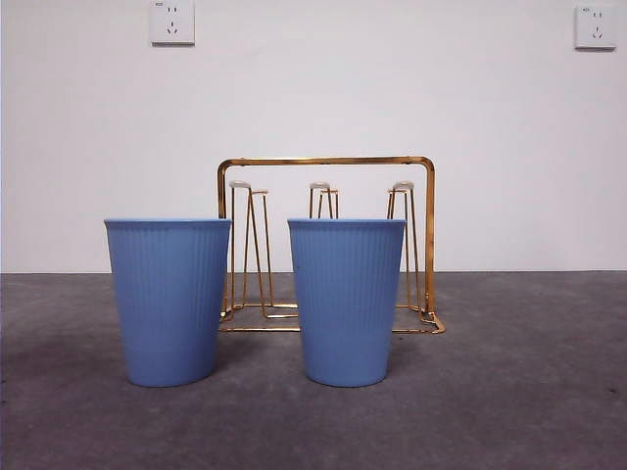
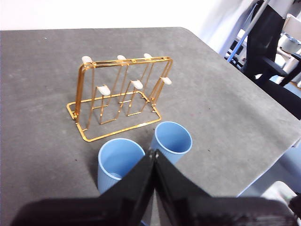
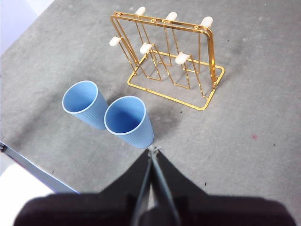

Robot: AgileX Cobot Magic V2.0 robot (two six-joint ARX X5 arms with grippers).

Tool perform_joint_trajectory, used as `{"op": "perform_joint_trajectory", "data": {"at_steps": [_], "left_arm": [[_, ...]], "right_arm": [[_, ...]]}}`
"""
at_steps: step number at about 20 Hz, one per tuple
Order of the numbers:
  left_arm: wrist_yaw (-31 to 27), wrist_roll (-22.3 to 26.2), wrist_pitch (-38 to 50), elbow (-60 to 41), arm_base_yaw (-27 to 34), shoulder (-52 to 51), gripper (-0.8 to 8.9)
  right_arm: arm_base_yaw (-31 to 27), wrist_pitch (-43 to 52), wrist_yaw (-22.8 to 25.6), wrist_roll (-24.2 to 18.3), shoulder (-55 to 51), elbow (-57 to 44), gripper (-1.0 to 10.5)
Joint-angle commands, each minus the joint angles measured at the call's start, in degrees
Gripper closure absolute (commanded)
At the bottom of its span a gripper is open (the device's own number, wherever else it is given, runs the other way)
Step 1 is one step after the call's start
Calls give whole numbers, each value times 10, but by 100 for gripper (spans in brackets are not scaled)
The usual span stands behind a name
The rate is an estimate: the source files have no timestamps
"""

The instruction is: Pick up cup 1,put cup 1 in the cup rack,pick up cup 2,put cup 2 in the cup rack

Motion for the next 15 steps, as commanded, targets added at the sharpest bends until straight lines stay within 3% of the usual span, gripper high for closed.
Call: {"op": "perform_joint_trajectory", "data": {"at_steps": [1,2,4,5,6,12,15], "left_arm": [[6,0,1,5,-1,9,745],[6,-8,1,8,-1,14,584],[7,-17,1,14,-1,25,170],[16,-17,1,17,-1,29,132],[37,-17,4,17,-2,33,132],[137,-19,27,17,-29,65,134],[160,-24,27,17,-43,78,134]], "right_arm": [[1,6,-2,-6,-1,3,927],[1,6,-2,-6,-1,3,837],[1,7,-2,3,0,3,538],[1,8,-2,14,5,3,384],[1,8,-2,19,6,3,313],[6,26,-62,44,56,4,319],[43,47,-50,72,105,5,323]]}}
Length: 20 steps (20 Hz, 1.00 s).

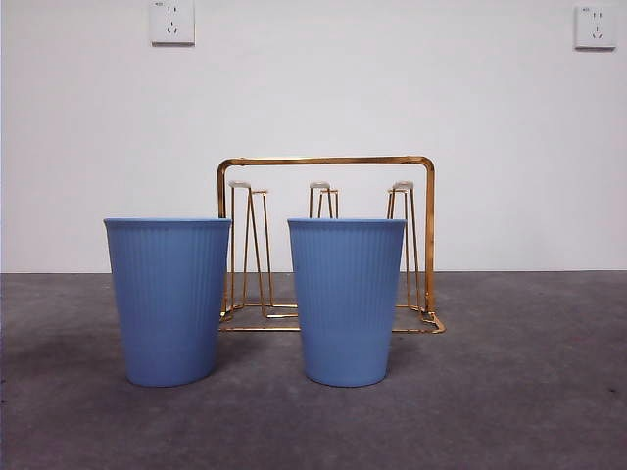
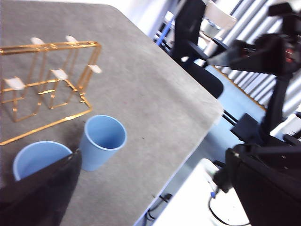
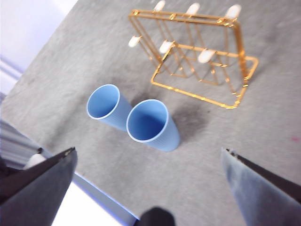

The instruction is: Pick up cup 1,put cup 1 in the cup rack,pick up cup 2,put cup 2 in the cup rack

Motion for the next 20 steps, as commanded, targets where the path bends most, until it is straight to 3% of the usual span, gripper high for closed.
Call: {"op": "perform_joint_trajectory", "data": {"at_steps": [1,3,7,10,12,18,20], "left_arm": [[17,-11,12,2,-9,5,134],[46,-32,43,2,-16,10,134],[77,-83,115,2,-26,18,134],[77,-83,117,2,-26,23,134],[77,-83,118,2,-26,23,134],[77,-85,118,2,-26,23,134],[77,-85,118,2,-26,23,134]], "right_arm": [[37,17,33,37,42,2,326],[87,31,91,50,92,2,326],[192,80,161,83,206,2,326],[245,128,219,103,281,2,327],[270,155,262,114,323,2,395],[296,199,291,128,407,2,417],[296,204,303,128,424,2,496]]}}
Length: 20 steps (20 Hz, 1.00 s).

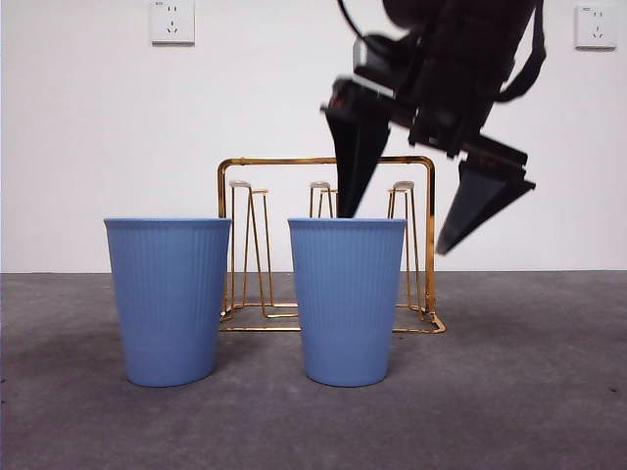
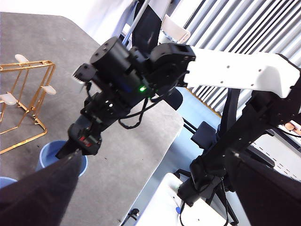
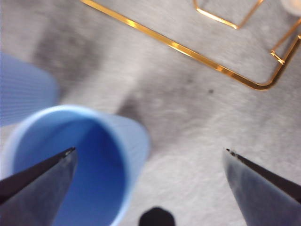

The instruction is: Pick up cup 1,put cup 1 in the cup rack,pick up cup 2,put cup 2 in the cup rack

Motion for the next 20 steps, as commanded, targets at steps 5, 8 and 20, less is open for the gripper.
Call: {"op": "perform_joint_trajectory", "data": {"at_steps": [5,8,20], "left_arm": [[4,-4,5,2,-3,5,134],[4,-7,5,2,-3,11,134],[14,-81,90,2,-30,30,134]], "right_arm": [[3,16,0,5,39,1,772],[3,16,-2,5,45,1,812],[3,-6,-11,-45,-81,1,962]]}}
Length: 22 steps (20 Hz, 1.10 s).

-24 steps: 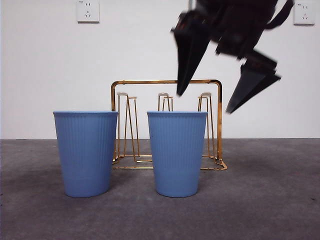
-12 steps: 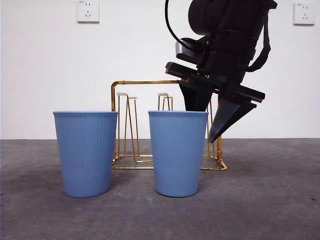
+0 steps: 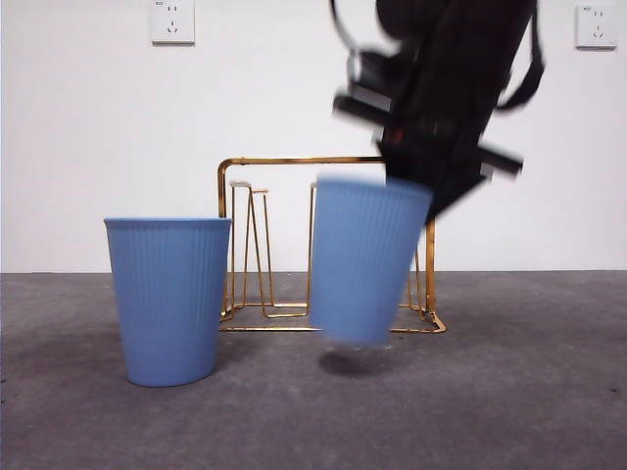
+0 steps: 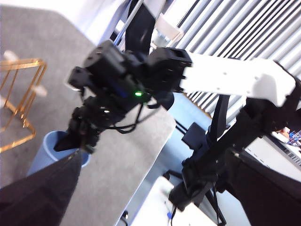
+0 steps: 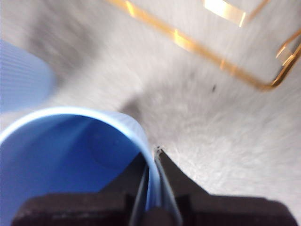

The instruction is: Pick up cup 1,put cup 1 in the cup rack,pick up cup 2,put cup 2 in the cup rack

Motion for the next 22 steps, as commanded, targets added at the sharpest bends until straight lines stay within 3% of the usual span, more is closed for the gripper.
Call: {"op": "perform_joint_trajectory", "data": {"at_steps": [1,5,7,10,17,22], "left_arm": [[24,-59,67,2,-10,5,134],[30,-183,262,2,-46,29,134],[-3,-233,355,2,-79,49,134],[-68,-267,474,2,-149,89,134],[-182,-327,742,2,-288,193,134],[-241,-354,869,2,-332,247,134]], "right_arm": [[1,5,-2,-12,-95,0,962],[1,75,-2,-6,-289,1,962],[1,143,-2,-6,-377,1,962],[1,230,-2,-2,-466,1,962],[1,356,-17,4,-506,1,962],[1,389,-32,9,-495,1,962]]}}
